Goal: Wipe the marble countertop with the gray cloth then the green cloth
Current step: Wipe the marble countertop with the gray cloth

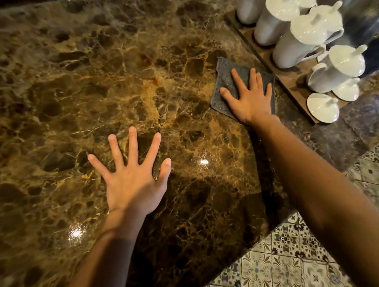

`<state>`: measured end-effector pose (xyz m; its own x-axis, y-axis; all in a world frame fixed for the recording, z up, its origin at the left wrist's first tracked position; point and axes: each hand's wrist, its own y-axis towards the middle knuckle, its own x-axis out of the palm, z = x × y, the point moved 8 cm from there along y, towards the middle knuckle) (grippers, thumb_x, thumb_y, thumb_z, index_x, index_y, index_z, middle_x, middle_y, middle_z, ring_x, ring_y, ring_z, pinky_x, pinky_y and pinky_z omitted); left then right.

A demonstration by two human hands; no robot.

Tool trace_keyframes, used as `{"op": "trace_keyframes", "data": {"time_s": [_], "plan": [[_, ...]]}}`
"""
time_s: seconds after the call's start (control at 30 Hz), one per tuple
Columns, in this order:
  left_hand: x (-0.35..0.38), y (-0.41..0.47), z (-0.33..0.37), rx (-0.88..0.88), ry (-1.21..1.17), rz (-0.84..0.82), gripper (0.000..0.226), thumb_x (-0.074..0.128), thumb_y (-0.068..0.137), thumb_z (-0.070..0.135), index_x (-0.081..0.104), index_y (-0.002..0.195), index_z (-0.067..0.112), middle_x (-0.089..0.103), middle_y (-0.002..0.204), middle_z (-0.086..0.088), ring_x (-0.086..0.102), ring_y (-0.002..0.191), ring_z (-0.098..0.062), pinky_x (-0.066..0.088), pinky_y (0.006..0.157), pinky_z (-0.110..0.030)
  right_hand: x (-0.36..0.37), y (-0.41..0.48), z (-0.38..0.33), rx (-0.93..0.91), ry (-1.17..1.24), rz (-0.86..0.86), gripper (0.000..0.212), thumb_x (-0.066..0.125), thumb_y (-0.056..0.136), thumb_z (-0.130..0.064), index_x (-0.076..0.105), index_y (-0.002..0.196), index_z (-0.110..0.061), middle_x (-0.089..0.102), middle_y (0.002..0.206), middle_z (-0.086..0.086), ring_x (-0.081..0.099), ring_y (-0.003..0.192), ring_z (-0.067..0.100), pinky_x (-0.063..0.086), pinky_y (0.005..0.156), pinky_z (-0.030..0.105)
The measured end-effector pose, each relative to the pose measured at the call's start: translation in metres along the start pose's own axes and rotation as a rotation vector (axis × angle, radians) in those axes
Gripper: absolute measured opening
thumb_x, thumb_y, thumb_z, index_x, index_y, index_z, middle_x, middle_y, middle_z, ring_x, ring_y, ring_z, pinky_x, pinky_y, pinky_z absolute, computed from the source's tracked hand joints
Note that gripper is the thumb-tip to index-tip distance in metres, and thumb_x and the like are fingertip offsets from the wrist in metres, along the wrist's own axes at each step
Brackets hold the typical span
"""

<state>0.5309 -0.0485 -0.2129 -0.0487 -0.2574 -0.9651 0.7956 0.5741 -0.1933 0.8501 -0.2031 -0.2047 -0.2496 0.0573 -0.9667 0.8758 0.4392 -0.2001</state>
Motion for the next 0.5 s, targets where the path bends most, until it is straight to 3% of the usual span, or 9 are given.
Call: {"op": "trace_keyframes", "data": {"time_s": [0.3, 0.5], "plan": [[0.000, 0.000, 0.000, -0.014, 0.023, -0.011, 0.064, 0.005, 0.093, 0.073, -0.013, 0.152, 0.055, -0.021, 0.168, 0.001, -0.023, 0.152, -0.039, -0.009, 0.110, -0.079, 0.044, -0.205, 0.003, -0.062, -0.035, -0.015, 0.078, 0.016, 0.094, -0.081, -0.005, 0.160, -0.046, -0.012, 0.171, 0.009, -0.012, 0.157, 0.027, -0.004, 0.125, 0.057], [0.000, 0.000, 0.001, -0.006, 0.005, -0.010, 0.063, 0.003, 0.093, 0.074, -0.014, 0.151, 0.057, -0.023, 0.167, 0.002, -0.024, 0.152, -0.038, -0.010, 0.110, -0.078, 0.063, -0.292, 0.006, -0.042, -0.013, 0.004, 0.077, 0.023, 0.095, -0.079, 0.009, 0.162, -0.044, 0.000, 0.172, 0.013, -0.004, 0.158, 0.029, 0.002, 0.125, 0.060]]}}
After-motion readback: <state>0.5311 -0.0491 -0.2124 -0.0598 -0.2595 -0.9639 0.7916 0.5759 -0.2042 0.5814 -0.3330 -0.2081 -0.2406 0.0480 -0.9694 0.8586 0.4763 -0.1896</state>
